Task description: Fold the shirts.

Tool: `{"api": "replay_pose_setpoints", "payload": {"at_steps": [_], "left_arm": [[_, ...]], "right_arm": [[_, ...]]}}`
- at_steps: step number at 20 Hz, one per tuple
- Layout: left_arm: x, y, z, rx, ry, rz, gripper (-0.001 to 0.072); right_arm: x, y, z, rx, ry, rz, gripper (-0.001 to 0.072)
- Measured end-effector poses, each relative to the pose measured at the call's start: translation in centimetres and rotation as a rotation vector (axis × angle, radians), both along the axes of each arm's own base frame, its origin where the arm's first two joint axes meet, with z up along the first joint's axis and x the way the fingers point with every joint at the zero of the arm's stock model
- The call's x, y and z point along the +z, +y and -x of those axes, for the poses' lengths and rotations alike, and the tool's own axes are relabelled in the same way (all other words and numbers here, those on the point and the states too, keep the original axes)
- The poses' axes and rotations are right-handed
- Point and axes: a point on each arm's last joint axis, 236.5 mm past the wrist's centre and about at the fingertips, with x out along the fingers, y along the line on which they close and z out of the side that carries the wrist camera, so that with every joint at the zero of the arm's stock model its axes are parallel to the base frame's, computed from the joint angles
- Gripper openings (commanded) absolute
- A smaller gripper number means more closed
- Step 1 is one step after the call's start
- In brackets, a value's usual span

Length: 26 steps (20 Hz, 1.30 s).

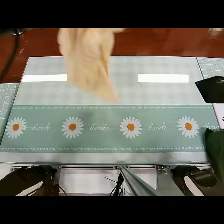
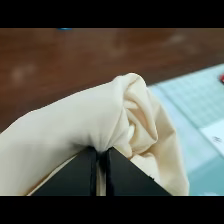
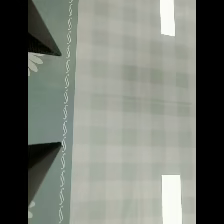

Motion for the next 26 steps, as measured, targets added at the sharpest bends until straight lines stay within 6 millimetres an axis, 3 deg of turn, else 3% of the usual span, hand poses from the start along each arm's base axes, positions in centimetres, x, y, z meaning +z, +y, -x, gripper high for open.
{"api": "replay_pose_setpoints", "payload": {"at_steps": [2, 4, 8, 11, 12, 13, 14, 16, 18, 20, 23, 25, 26], "left_arm": [[-2.9, -2.6, 2.1, -0.031, 0.052, 0.044, 0.0023], [-7.5, -4.1, 4.0, -0.042, 0.138, 0.057, 0.0023], [-19.6, -6.1, 9.6, -0.084, 0.366, -0.012, 0.0023], [-28.1, -5.7, 14.2, -0.103, 0.52, -0.117, 0.0036], [-30.6, -5.0, 15.6, -0.098, 0.574, -0.16, 0.0189], [-32.6, -4.2, 16.7, -0.09, 0.62, -0.198, 0.06], [-34.4, -3.2, 17.8, -0.077, 0.671, -0.246, 0.0702], [-36.0, -1.8, 18.9, -0.067, 0.718, -0.318, 0.0702], [-35.6, -0.5, 18.3, -0.066, 0.717, -0.387, 0.0701], [-33.6, 0.9, 15.7, -0.037, 0.687, -0.406, 0.0699], [-30.9, 4.6, 9.5, 0.106, 0.669, -0.336, 0.0697], [-31.4, 6.7, 6.9, 0.177, 0.756, -0.248, 0.0698], [-32.2, 6.7, 6.5, 0.163, 0.821, -0.203, 0.0698]], "right_arm": [[0.2, -0.1, 0.6, 0.004, -0.001, 0.002, 0.0621], [0.2, -0.1, 0.9, 0.006, -0.002, 0.005, 0.0621], [-0.4, -0.2, 1.1, 0.005, 0.012, 0.011, 0.0621], [-2.8, -0.2, 1.2, -0.003, 0.069, 0.011, 0.0621], [-4.0, -0.2, 1.2, -0.008, 0.098, 0.008, 0.0621], [-5.3, -0.2, 1.2, -0.014, 0.127, 0.007, 0.0621], [-6.6, -0.2, 1.2, -0.021, 0.153, 0.004, 0.0621], [-9.3, -0.3, 1.0, -0.041, 0.201, 0.0, 0.0621], [-11.2, -1.4, 0.4, -0.087, 0.235, 0.03, 0.0621], [-12.8, -4.0, -0.3, -0.172, 0.268, 0.089, 0.0622], [-15.4, -9.5, 0.2, -0.338, 0.373, 0.169, 0.0621], [-18.0, -12.0, 1.7, -0.408, 0.474, 0.175, 0.0621], [-19.6, -12.0, 2.5, -0.408, 0.527, 0.148, 0.0621]]}}
